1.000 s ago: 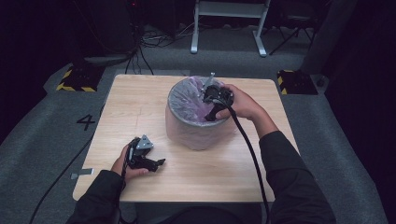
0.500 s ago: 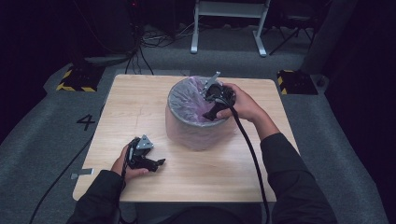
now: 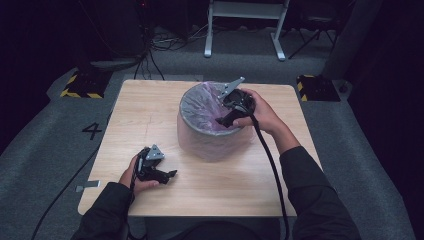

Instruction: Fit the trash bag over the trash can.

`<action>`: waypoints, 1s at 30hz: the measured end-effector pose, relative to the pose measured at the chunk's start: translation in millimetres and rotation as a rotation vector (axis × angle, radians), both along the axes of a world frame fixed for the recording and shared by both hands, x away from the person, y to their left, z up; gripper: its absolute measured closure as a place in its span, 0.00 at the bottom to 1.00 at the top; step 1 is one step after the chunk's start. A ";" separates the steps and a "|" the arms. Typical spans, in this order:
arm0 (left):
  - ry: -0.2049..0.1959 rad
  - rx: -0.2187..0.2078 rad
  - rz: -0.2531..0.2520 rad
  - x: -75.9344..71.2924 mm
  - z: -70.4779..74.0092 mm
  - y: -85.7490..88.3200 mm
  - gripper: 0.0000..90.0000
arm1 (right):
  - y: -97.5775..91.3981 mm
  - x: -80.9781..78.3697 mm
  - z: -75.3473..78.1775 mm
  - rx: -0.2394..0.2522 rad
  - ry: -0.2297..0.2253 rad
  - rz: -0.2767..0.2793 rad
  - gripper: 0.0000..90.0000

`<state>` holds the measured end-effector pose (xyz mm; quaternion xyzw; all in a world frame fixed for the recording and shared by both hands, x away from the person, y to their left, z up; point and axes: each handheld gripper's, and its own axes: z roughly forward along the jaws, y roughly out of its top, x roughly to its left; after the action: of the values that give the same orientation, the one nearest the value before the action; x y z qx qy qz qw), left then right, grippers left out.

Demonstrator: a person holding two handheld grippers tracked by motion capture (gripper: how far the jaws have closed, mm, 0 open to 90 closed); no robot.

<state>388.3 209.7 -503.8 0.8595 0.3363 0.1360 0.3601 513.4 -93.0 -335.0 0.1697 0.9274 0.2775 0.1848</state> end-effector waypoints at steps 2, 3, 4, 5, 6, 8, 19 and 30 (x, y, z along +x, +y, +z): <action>0.000 0.001 0.000 0.0 0.0 0.0 0.16 | -1.5 -0.8 0.3 0.027 -0.012 -0.006 0.24; 0.000 0.000 0.000 0.0 0.0 0.0 0.16 | -3.0 -1.4 0.3 0.053 -0.021 -0.008 0.24; 0.000 0.000 0.000 0.0 0.0 0.0 0.16 | -4.3 -2.0 0.2 0.071 -0.029 -0.012 0.24; -0.001 0.000 -0.001 0.0 0.0 0.0 0.16 | -5.2 -2.4 0.1 0.090 -0.037 -0.012 0.24; 0.000 0.000 0.000 0.0 0.0 0.0 0.16 | -6.3 -2.8 0.3 0.104 -0.040 -0.012 0.24; 0.000 0.000 0.000 0.0 0.0 0.0 0.16 | -7.6 -3.0 0.5 0.127 -0.045 -0.015 0.24; 0.000 0.000 0.000 0.0 0.0 0.0 0.16 | -17.7 -3.2 4.3 0.249 -0.041 -0.036 0.20; 0.001 0.000 0.000 -0.1 0.0 0.0 0.16 | -24.7 -10.2 13.1 0.310 -0.083 -0.042 0.19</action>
<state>388.2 209.7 -503.8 0.8595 0.3366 0.1358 0.3599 503.1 -117.8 -321.9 0.2039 0.8612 0.4202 0.2005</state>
